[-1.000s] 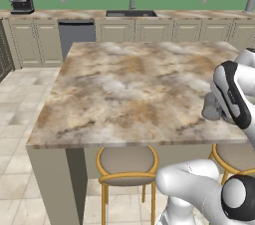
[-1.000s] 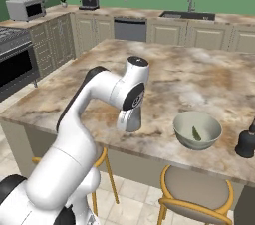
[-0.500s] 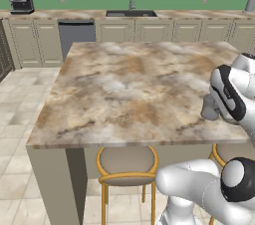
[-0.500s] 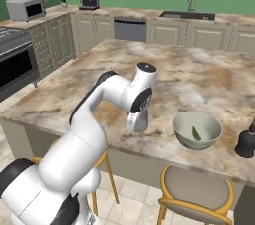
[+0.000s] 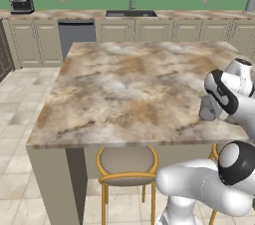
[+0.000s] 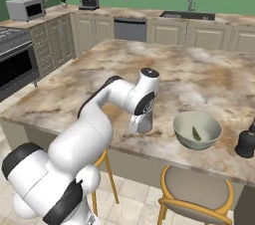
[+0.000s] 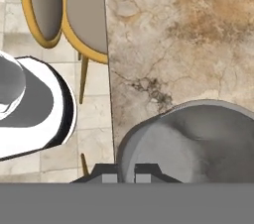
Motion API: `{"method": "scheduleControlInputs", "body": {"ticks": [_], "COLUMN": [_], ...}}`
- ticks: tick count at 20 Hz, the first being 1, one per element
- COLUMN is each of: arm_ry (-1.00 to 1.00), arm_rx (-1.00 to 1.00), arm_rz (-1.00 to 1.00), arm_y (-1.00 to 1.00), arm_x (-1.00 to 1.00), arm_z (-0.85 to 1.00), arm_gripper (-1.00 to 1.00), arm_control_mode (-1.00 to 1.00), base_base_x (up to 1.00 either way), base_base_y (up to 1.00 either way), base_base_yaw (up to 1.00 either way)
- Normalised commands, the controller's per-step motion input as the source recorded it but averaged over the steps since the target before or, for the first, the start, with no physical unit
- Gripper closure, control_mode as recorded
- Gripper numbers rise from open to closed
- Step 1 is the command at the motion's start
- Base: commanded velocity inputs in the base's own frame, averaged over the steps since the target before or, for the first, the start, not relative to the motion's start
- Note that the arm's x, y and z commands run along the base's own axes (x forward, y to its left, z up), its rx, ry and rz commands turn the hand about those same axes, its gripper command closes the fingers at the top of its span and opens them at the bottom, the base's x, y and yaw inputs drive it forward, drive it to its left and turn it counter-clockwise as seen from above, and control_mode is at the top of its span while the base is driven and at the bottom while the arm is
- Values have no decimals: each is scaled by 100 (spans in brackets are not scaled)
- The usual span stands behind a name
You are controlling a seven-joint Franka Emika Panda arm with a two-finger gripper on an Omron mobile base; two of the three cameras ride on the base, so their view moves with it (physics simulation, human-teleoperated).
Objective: There is a bowl on the dining counter. Grab a lemon wedge from the fridge and place it in the bowl. Then get the liquor bottle and glass cup from the cabinet and place them next to the bowl.
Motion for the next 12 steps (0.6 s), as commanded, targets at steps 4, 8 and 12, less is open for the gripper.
{"method": "scheduleControlInputs", "body": {"ticks": [4,8,12], "arm_ry": [0,0,0], "arm_rx": [0,0,0], "arm_rz": [-6,-5,-3], "arm_y": [-12,-14,-21], "arm_x": [31,30,30], "arm_z": [-30,-27,-22], "arm_gripper": [100,100,100], "arm_control_mode": [-100,-100,-100], "base_base_x": [0,0,0], "base_base_y": [0,0,0], "base_base_yaw": [0,0,0]}}
